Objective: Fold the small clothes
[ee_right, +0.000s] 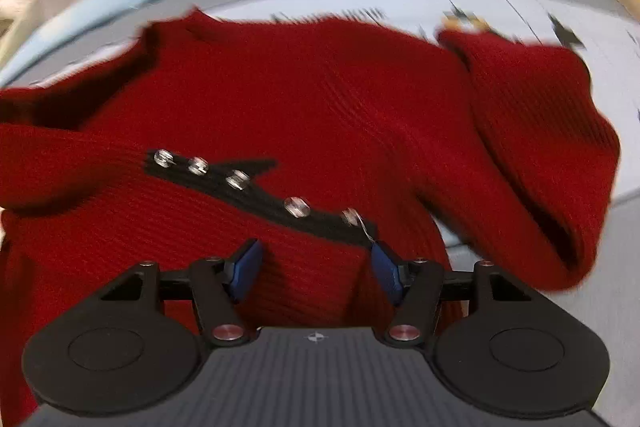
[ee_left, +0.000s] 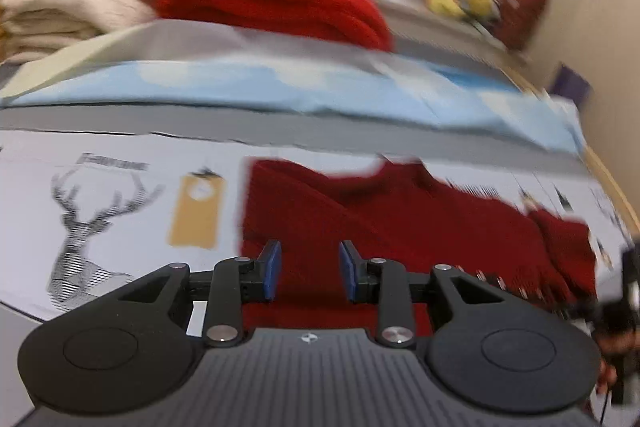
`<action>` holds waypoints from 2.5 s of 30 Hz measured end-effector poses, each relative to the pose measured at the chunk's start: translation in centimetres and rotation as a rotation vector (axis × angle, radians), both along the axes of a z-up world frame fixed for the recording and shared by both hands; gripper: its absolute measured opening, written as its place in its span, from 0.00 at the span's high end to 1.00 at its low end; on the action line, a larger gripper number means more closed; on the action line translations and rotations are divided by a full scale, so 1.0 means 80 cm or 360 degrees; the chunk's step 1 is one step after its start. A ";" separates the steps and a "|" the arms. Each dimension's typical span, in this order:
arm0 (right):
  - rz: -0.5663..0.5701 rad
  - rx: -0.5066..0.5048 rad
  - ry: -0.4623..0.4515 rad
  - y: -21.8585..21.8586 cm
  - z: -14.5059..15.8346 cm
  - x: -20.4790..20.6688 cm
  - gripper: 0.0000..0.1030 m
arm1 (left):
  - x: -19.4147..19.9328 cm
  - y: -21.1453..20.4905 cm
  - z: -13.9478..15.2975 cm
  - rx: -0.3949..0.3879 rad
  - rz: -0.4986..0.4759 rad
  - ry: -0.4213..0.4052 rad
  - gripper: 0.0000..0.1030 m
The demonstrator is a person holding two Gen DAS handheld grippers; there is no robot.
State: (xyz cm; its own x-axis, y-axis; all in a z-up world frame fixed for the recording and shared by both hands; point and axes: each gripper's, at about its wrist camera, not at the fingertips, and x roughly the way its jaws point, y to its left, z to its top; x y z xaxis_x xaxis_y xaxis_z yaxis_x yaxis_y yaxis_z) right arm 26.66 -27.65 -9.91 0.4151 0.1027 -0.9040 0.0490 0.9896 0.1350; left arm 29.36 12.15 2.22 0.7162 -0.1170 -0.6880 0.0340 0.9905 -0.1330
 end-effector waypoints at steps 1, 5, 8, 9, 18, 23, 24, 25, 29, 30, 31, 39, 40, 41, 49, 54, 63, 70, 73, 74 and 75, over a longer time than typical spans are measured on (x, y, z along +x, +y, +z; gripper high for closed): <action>-0.0029 -0.0007 0.0027 -0.001 -0.003 -0.001 0.39 | 0.000 -0.009 -0.003 -0.0011 -0.0060 0.0028 0.66; -0.0041 -0.0022 0.0020 0.011 -0.005 -0.002 0.62 | -0.006 -0.038 -0.023 -0.0063 -0.0258 0.0126 0.62; -0.0066 -0.0051 -0.0080 0.017 0.008 0.000 0.88 | -0.012 -0.062 -0.036 -0.0041 -0.0405 0.0159 0.60; -0.0069 0.0073 -0.0159 0.015 0.022 -0.001 0.89 | -0.015 -0.069 -0.039 -0.0047 -0.0450 0.0168 0.58; -0.0048 0.1074 -0.0529 -0.002 0.109 -0.008 0.89 | -0.037 -0.127 -0.040 -0.0145 -0.0664 0.0006 0.40; 0.0093 0.1325 -0.0452 0.013 0.111 -0.006 0.90 | -0.042 -0.148 -0.031 -0.0160 -0.0669 -0.0173 0.51; 0.0117 0.1365 -0.0438 0.017 0.111 -0.005 0.90 | -0.043 -0.152 -0.030 -0.0152 -0.0674 -0.0196 0.56; 0.0135 0.1399 -0.0421 0.021 0.110 -0.005 0.90 | -0.042 -0.155 -0.032 -0.0131 -0.0683 -0.0199 0.64; 0.0194 0.1413 -0.0395 0.030 0.112 0.003 0.90 | -0.042 -0.155 -0.038 -0.0028 -0.0682 -0.0231 0.91; 0.0201 0.1393 -0.0394 0.031 0.114 0.001 0.90 | -0.040 -0.151 -0.040 0.0006 -0.0659 -0.0232 0.92; 0.0206 0.1361 -0.0396 0.032 0.118 0.000 0.90 | -0.038 -0.145 -0.040 0.0026 -0.0631 -0.0225 0.93; -0.0193 0.0520 -0.0582 -0.040 0.117 0.017 0.66 | -0.004 0.022 -0.021 0.0212 -0.0104 -0.0216 0.94; -0.0281 0.0397 -0.0596 -0.059 0.113 0.021 0.66 | 0.000 0.071 -0.021 0.0246 0.0051 -0.0193 0.94; -0.0366 0.0264 -0.0597 -0.083 0.105 0.027 0.65 | 0.002 0.115 -0.021 0.0279 0.0201 -0.0167 0.94; -0.0454 0.0091 -0.0399 -0.169 0.041 0.043 0.56 | -0.032 0.320 0.006 0.0507 0.1275 -0.0025 0.91; -0.0169 -0.0124 -0.0405 -0.113 0.026 0.069 0.53 | -0.013 0.262 0.015 0.0304 0.0969 -0.0084 0.86; -0.0090 -0.0561 -0.0404 -0.085 0.001 0.094 0.90 | 0.022 0.174 -0.024 0.0368 0.0666 -0.0036 0.86; -0.1049 -0.0088 -0.1132 -0.259 0.081 0.006 0.90 | 0.024 0.173 -0.033 0.0342 0.0641 0.0013 0.86; -0.1551 0.0067 -0.0961 -0.332 0.037 -0.039 0.90 | 0.025 0.172 -0.034 0.0295 0.0643 0.0044 0.86; -0.1657 0.0132 -0.0884 -0.349 0.020 -0.053 0.90 | 0.026 0.170 -0.034 0.0287 0.0636 0.0049 0.86; -0.1732 0.0177 -0.0824 -0.359 0.007 -0.062 0.90 | 0.026 0.167 -0.034 0.0284 0.0629 0.0053 0.86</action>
